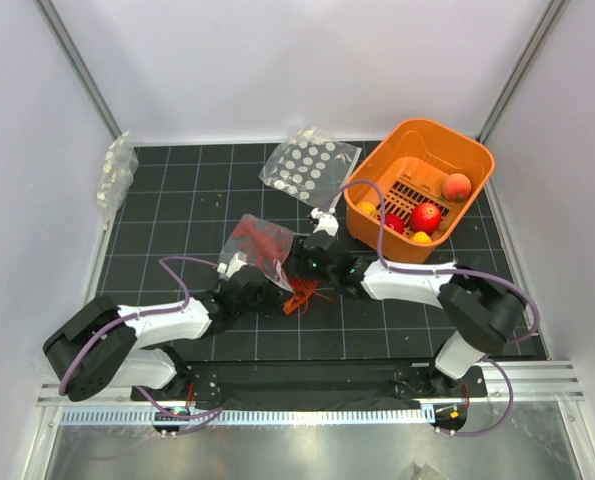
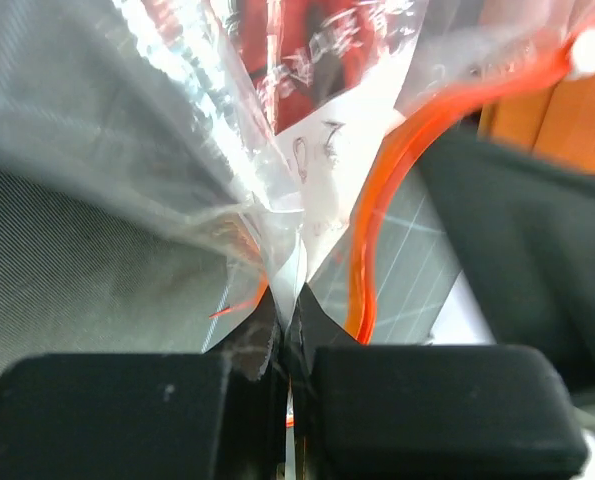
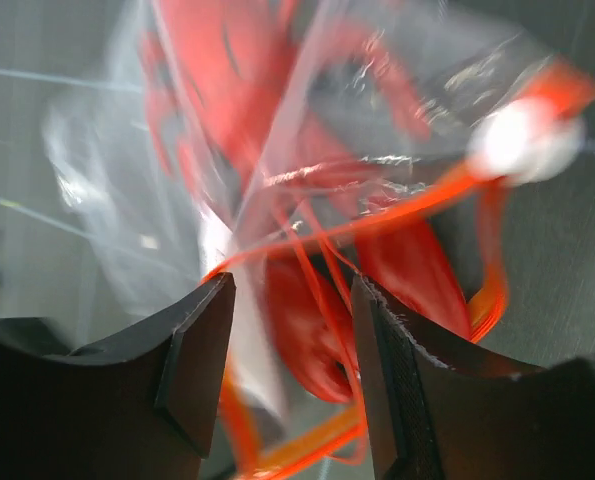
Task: Place the food in the zip-top bag and seal the zipper
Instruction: Adjust the fake lobster in the zipper food storage bag.
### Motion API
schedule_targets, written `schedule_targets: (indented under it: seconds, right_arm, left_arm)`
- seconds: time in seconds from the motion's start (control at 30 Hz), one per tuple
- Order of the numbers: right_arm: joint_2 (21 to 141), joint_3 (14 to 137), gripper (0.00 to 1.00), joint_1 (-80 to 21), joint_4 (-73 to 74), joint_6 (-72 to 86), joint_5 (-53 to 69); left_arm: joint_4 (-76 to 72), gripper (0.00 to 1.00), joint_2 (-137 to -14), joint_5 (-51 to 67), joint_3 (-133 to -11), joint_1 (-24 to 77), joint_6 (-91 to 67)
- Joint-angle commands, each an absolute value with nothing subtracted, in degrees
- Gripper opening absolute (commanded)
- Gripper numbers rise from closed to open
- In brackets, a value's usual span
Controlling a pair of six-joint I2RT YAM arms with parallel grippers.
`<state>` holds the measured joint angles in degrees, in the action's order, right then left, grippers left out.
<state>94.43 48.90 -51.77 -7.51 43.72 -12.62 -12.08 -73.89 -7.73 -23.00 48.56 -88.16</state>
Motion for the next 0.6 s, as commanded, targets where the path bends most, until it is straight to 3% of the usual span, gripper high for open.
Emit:
schedule_targets:
  seconds: [0.0, 0.17, 0.4, 0.43, 0.47, 0.53, 0.57]
  right_arm:
    - [87.2, 48.26, 0.57, -51.16, -14.59, 39.64, -10.91]
    - [79.74, 46.15, 0.56, -49.49, -8.37, 36.48, -9.14]
    - [74.54, 42.9, 0.45, -41.86, -3.16, 35.07, -3.62]
    - [73.92, 41.5, 0.45, -40.88, -3.34, 35.07, -2.65]
    - [73.48, 41.14, 0.45, -40.17, -2.99, 34.29, -1.42]
    - [72.25, 40.78, 0.45, -38.85, -0.81, 33.49, -1.06]
    - [71.64, 40.69, 0.45, -38.5, -0.36, 32.88, -0.79]
  left_arm:
    - [-12.39, 0.0, -73.04, -4.39, -23.11, 49.39, -88.51]
    - [-11.34, 0.0, -72.77, -4.92, -23.2, 49.39, -88.51]
    - [-10.63, 0.04, -73.04, -3.7, -23.29, 49.39, -88.07]
    - [-10.55, 0.1, -73.04, -2.91, -23.47, 49.39, -87.63]
    - [-9.94, 0.28, -73.04, -2.29, -24.77, 49.48, -85.28]
    - [-2.69, 0.5, -71.64, -2.37, -27.58, 50.01, -82.46]
    - [0.41, 0.56, -70.85, -3.24, -30.56, 50.27, -79.48]
